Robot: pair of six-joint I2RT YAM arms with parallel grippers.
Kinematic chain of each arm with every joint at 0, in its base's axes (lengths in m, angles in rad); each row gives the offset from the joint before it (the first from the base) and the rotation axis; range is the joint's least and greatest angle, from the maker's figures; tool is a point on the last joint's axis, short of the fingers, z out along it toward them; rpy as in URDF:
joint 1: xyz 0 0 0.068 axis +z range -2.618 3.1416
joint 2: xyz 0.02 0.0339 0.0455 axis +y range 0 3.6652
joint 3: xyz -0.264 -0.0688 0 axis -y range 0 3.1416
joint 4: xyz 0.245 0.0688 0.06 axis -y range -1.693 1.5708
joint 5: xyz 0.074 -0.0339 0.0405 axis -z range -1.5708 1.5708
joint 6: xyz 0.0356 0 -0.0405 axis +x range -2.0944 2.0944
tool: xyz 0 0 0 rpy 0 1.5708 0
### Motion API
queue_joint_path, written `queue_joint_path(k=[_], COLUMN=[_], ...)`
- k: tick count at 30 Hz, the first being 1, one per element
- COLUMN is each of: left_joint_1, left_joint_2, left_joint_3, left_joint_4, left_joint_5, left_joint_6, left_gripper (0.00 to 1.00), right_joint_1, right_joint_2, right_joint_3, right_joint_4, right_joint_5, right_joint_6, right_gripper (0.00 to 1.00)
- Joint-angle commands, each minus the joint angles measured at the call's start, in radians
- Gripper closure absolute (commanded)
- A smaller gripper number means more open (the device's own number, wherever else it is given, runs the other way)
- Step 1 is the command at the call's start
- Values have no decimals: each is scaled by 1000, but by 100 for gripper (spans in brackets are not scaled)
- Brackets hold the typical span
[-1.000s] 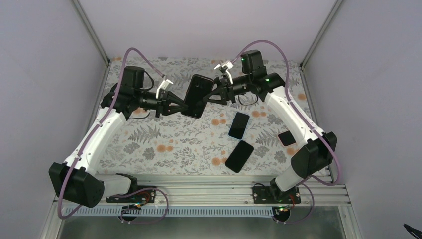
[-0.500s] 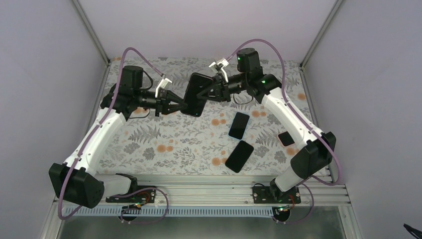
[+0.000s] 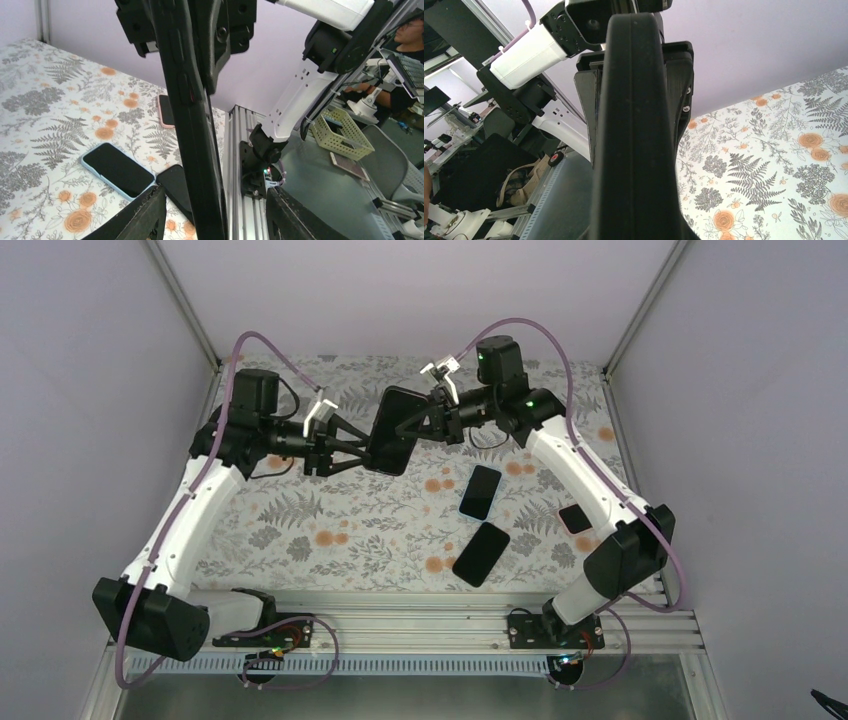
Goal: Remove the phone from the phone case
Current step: Adjust the phone.
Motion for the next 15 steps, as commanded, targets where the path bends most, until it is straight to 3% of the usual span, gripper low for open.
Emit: queue_joint_path(k=[1, 15], left_joint_1=[4, 4], left_joint_2=[-26, -57], left_joint_3=[-3, -73], left_joint_4=[-53, 33], left_joint_5=[9, -56], left_joint_6=[93, 15], left_gripper=[50, 57], right_joint_1=[-18, -34], right_joint_2=[-55, -68], right_joint_3=[14, 2], right_joint_4=[25, 52], right_joint_5=[-79, -125], right_joint_6=[5, 41], right_gripper=[96, 96])
